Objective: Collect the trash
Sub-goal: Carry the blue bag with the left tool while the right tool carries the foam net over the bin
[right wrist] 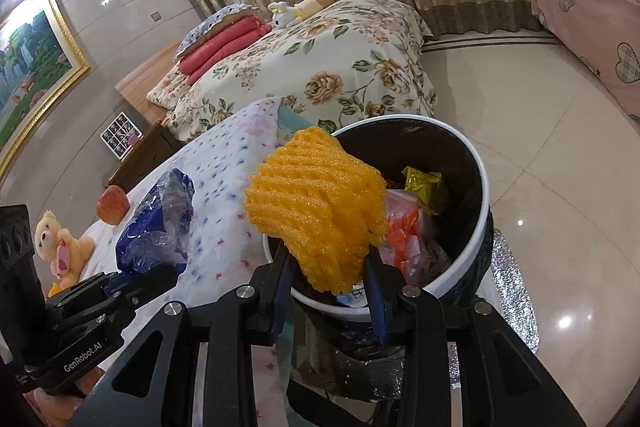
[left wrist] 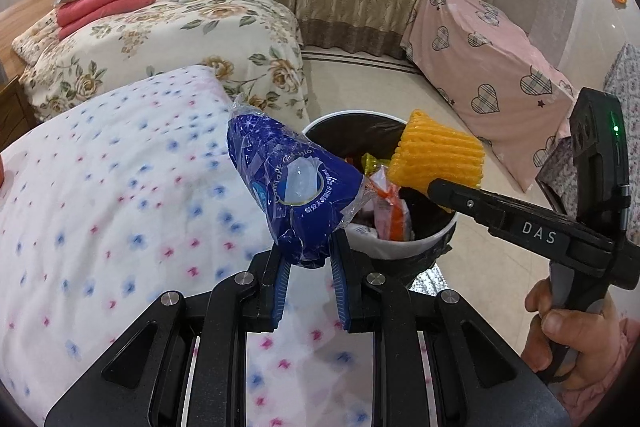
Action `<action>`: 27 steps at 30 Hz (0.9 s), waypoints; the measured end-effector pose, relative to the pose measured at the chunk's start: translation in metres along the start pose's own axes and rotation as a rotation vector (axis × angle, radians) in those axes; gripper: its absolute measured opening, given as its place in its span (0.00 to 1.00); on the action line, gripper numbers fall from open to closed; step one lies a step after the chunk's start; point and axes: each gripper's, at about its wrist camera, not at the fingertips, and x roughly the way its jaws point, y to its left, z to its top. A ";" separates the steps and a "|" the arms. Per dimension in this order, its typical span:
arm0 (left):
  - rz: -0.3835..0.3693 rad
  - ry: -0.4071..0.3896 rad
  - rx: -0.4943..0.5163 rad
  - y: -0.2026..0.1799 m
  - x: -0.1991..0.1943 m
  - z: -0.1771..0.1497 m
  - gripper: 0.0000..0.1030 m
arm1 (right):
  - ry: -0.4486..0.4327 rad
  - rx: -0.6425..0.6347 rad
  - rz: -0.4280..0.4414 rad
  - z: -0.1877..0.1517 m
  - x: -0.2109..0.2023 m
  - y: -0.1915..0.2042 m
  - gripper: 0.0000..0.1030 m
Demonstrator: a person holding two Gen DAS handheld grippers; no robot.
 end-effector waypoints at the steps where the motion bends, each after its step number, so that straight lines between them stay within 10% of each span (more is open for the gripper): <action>1: -0.001 0.000 0.003 -0.001 0.001 0.001 0.18 | 0.000 0.001 -0.001 0.001 0.000 -0.001 0.33; 27: -0.022 0.025 0.032 -0.026 0.031 0.022 0.18 | 0.011 0.014 -0.043 0.017 0.008 -0.020 0.33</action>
